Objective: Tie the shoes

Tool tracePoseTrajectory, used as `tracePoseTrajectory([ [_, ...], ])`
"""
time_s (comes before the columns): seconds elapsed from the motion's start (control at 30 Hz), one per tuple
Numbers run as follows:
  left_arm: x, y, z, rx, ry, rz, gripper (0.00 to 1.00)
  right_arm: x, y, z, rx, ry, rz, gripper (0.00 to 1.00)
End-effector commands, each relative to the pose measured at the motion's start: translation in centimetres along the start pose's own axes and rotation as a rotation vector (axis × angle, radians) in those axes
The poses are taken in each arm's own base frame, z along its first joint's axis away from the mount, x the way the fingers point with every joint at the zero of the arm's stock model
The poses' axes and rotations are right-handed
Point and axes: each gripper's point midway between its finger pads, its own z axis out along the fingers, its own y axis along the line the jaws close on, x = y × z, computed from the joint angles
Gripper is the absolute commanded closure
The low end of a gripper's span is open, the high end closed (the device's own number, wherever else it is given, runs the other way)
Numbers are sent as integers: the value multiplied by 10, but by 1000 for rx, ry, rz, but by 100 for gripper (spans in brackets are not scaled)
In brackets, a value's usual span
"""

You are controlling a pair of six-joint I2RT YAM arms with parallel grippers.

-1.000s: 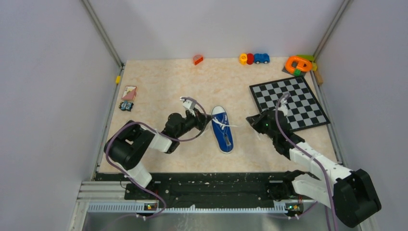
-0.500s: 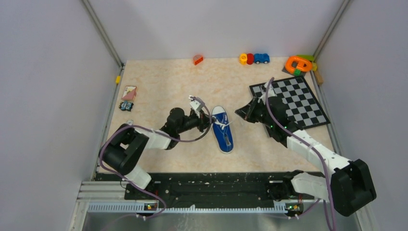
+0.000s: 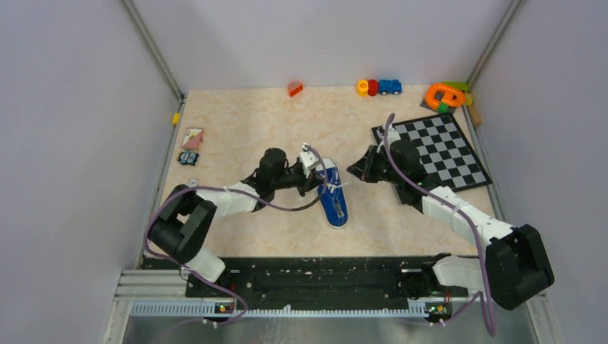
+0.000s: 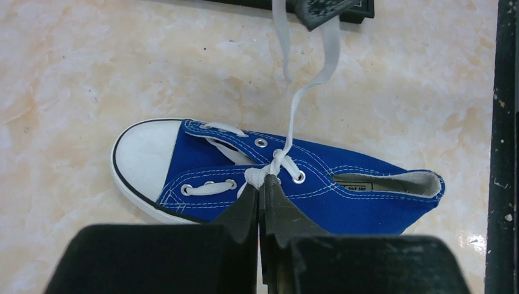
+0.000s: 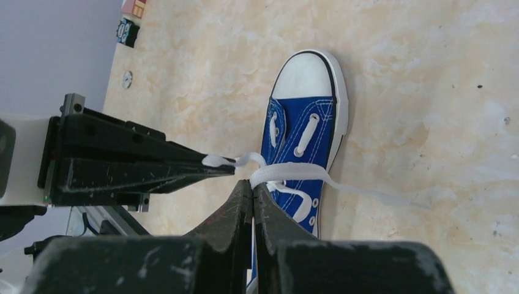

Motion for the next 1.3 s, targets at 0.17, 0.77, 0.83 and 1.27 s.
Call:
tracePoseTrajectory([
  [0.17, -21, -8, 11, 87, 23, 186, 100, -31, 21, 17, -65, -54, -58, 100],
  [0.77, -17, -15, 26, 161, 84, 281, 100, -27, 52, 64, -137, 8, -69, 100],
  [0.83, -17, -13, 28, 158, 88, 279, 100, -27, 55, 66, -142, 9, -68, 100],
  [1.27, -17, -1, 37, 113, 92, 244, 100, -28, 42, 75, -70, 20, -66, 82],
])
